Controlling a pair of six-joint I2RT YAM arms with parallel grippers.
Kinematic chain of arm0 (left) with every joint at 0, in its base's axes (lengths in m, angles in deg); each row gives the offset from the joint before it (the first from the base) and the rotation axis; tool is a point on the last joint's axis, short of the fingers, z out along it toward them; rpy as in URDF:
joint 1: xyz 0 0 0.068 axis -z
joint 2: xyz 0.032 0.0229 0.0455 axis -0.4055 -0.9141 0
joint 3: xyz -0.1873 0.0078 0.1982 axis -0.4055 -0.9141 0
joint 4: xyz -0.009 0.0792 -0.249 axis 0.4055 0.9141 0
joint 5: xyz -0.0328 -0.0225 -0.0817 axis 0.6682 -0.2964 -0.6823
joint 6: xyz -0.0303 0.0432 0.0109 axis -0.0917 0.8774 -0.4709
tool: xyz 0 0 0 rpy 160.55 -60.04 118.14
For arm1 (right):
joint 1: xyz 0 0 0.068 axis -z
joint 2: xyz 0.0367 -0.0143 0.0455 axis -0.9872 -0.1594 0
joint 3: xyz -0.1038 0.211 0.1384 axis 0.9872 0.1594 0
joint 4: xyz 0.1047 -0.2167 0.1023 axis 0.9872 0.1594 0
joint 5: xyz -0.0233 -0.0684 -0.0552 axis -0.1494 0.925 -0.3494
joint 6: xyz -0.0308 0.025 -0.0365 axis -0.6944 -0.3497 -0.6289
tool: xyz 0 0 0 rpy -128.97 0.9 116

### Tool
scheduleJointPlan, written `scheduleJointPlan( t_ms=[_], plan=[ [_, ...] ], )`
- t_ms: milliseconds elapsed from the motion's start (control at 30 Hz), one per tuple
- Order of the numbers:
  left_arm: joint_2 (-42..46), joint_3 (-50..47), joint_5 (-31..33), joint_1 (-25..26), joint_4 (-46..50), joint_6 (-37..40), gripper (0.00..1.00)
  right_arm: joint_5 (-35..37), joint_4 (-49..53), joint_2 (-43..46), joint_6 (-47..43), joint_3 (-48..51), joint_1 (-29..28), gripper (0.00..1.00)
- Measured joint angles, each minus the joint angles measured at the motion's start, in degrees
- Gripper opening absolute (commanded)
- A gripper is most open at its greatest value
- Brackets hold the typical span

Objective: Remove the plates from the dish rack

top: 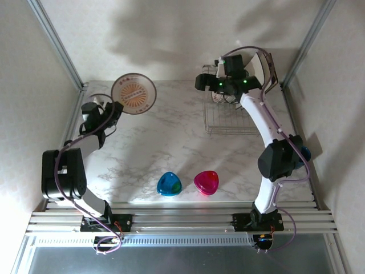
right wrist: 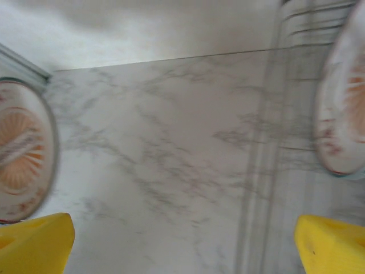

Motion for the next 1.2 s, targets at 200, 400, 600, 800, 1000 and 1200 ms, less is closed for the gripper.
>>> scheduleJointPlan(
  t_ms=[200, 400, 600, 800, 1000, 1200],
  plan=[
    [3.5, -2.9, 12.0, -0.5, 0.1, -2.3, 0.00, 11.6, 15.6, 0.4, -8.2, -6.5, 2.7, 0.99],
    [3.2, -4.6, 19.7, -1.0, -0.2, -4.6, 0.00, 16.9, 26.3, 0.6, -12.7, -8.0, 4.8, 0.99],
    [-0.3, -4.6, 23.6, -2.5, -1.9, -6.8, 0.00, 17.9, 27.9, 4.5, -14.1, 0.4, 5.8, 0.99],
    [-7.3, -2.1, 25.9, -3.2, -2.2, -7.9, 0.00, 17.9, 28.2, 8.0, -14.7, 5.0, 6.1, 0.99],
    [-11.9, 1.7, 27.5, -3.2, -3.0, -8.3, 0.00, 17.8, 28.1, 8.6, -15.1, 7.4, 7.5, 0.99],
    [-15.9, 2.6, 29.0, -3.2, -5.9, -9.8, 0.00, 17.8, 28.4, 8.2, -15.6, 7.8, 8.0, 0.99]
  ],
)
